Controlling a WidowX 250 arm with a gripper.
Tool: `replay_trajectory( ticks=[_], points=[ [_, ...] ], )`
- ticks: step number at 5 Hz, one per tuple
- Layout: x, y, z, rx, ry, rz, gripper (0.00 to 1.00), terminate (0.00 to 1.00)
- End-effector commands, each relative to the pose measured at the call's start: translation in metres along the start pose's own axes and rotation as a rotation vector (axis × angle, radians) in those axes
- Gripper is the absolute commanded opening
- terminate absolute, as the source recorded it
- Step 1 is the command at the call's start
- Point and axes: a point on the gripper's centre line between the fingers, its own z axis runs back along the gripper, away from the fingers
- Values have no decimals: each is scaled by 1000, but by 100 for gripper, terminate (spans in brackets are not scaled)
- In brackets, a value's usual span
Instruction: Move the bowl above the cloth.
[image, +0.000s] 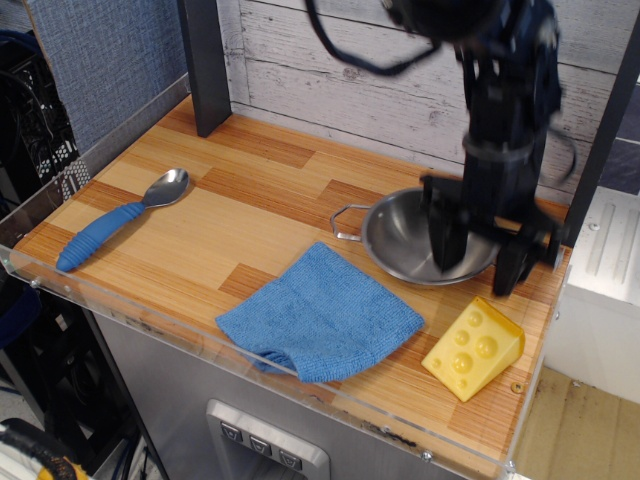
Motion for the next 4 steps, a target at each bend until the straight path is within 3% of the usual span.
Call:
replay_trajectory(
  ticks=[1,3,4],
  points=[
    [-32,21,89,0,-234,130,100,0],
    [-52,34,117,137,-221,274,100,0],
    [-54,36,121,103,-220,252,100,0]
  ],
)
